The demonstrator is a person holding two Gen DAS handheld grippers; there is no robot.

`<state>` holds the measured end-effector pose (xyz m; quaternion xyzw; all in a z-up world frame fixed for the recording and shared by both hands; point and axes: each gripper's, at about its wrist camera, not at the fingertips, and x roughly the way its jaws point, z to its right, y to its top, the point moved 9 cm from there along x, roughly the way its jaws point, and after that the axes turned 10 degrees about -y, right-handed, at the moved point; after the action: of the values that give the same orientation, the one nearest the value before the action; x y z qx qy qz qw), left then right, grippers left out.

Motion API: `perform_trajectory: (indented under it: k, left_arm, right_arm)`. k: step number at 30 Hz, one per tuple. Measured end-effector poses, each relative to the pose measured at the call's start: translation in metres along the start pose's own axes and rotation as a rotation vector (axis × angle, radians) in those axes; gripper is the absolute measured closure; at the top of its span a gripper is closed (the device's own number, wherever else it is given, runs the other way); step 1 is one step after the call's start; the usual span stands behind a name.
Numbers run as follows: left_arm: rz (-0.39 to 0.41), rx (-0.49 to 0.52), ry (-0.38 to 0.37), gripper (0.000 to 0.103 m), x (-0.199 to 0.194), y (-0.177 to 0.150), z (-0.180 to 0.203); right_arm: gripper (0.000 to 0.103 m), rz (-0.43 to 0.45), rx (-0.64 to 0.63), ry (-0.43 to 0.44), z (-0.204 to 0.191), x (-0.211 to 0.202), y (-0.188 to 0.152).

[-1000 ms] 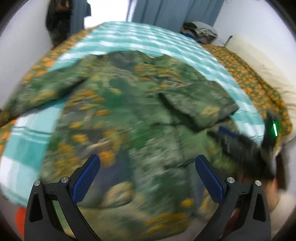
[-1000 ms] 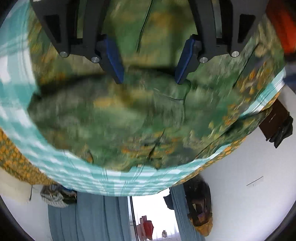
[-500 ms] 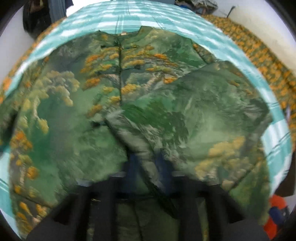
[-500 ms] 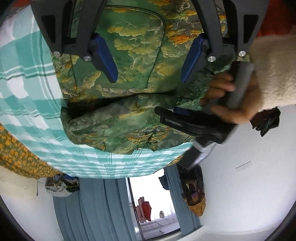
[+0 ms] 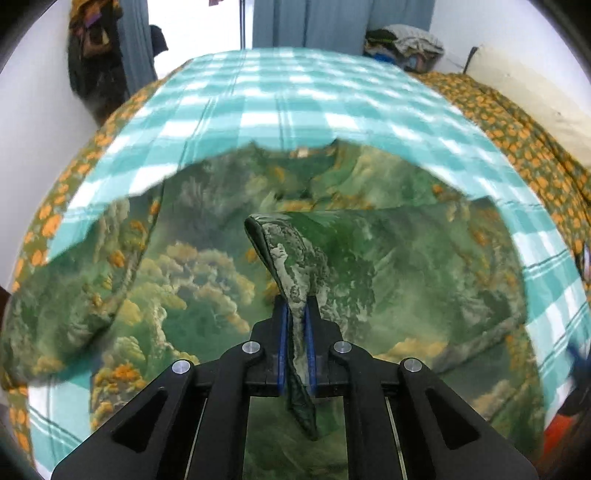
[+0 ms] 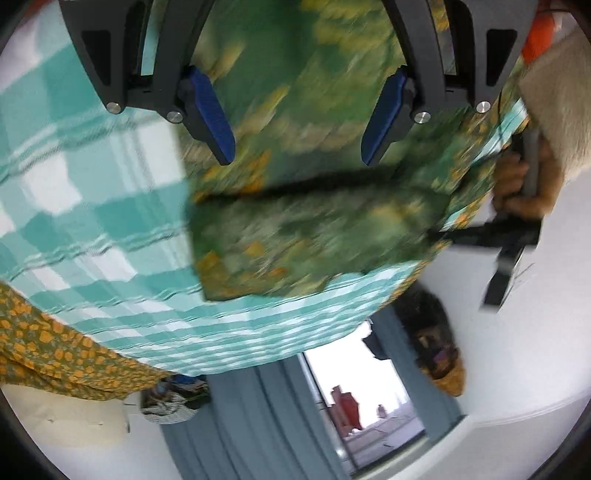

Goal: Fold large clothes

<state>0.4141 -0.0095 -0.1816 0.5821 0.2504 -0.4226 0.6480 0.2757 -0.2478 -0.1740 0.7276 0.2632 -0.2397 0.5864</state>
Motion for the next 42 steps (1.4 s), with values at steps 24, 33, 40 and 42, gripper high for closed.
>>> perform_trajectory:
  k: [24,33,40,42]
  left_arm:
    - [0.046,-0.040,-0.052,0.086,0.057,-0.044,-0.024]
    - [0.053,-0.028,-0.040,0.086,0.058,-0.047,-0.023]
    - [0.053,-0.022,-0.027,0.085,0.056,-0.046,-0.022]
    - [0.049,-0.030,-0.016,0.079,0.051,-0.046,-0.023]
  right_arm:
    - [0.033,-0.208,-0.099,-0.027,-0.004,0.190,0.109]
    - [0.033,-0.284,0.102,0.050,0.010,0.253,0.086]
    - [0.033,-0.313,0.038,0.077,0.013,0.183,0.048]
    - [0.033,-0.320,0.031,0.083,0.018,0.161,0.029]
